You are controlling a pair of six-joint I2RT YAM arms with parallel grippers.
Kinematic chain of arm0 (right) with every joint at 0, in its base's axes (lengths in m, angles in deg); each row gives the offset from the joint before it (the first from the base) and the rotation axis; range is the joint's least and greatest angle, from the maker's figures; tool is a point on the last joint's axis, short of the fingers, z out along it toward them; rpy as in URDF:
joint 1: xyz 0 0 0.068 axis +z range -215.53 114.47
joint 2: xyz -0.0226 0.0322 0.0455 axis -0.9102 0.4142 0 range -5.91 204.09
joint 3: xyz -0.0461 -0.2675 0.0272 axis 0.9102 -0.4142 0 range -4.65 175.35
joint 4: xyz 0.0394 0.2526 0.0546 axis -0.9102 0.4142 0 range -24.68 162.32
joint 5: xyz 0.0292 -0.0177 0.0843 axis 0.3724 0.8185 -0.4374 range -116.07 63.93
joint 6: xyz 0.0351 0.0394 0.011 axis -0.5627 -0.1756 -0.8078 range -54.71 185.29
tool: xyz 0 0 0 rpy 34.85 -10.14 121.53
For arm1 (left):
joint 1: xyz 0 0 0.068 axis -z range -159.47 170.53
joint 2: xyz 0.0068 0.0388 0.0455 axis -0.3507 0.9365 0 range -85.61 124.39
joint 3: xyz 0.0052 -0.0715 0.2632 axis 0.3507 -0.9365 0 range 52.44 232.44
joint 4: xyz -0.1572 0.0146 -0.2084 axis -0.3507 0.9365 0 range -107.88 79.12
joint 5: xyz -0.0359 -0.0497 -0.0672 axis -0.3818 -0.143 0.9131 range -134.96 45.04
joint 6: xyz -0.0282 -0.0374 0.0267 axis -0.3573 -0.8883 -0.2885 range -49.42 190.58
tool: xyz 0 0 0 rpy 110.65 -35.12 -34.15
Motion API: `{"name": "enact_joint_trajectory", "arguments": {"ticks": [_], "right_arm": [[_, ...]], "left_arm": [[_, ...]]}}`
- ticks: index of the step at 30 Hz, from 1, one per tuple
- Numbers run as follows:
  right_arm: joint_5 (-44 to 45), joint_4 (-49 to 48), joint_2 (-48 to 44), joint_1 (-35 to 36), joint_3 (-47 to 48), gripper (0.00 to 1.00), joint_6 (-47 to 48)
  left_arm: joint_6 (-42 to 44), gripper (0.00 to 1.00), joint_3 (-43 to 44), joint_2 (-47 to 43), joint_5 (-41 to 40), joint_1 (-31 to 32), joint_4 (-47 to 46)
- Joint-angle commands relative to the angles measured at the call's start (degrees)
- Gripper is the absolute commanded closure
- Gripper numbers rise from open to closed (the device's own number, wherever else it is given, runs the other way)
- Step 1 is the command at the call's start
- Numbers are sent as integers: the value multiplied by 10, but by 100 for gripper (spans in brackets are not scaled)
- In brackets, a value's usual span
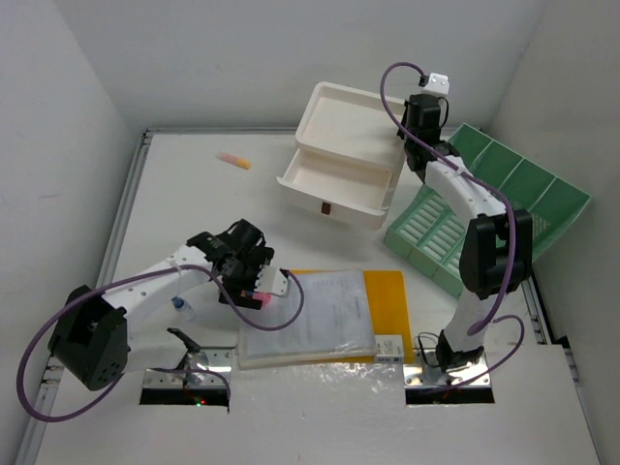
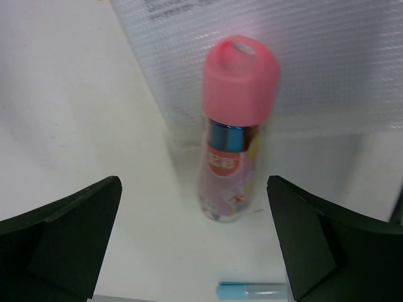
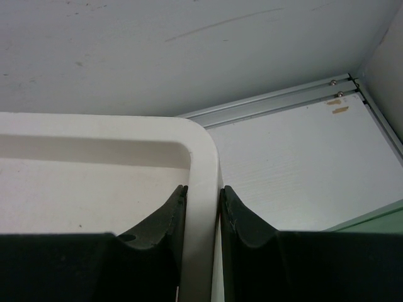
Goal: Organize the desk
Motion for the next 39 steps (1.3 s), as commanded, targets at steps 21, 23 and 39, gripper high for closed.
{"name": "enact_joint_trajectory", "arguments": {"ticks": [21, 23, 39], "right_arm": [[-64, 74, 5, 9, -31, 100, 19], [-65, 74, 9, 8, -26, 100, 19], [-76, 93, 29, 8, -5, 100, 3]], "left_arm": [[20, 100, 34, 45, 41, -40, -36], [9, 100, 102, 12, 58, -39, -15], [-40, 100, 376, 159, 37, 17, -325]]}}
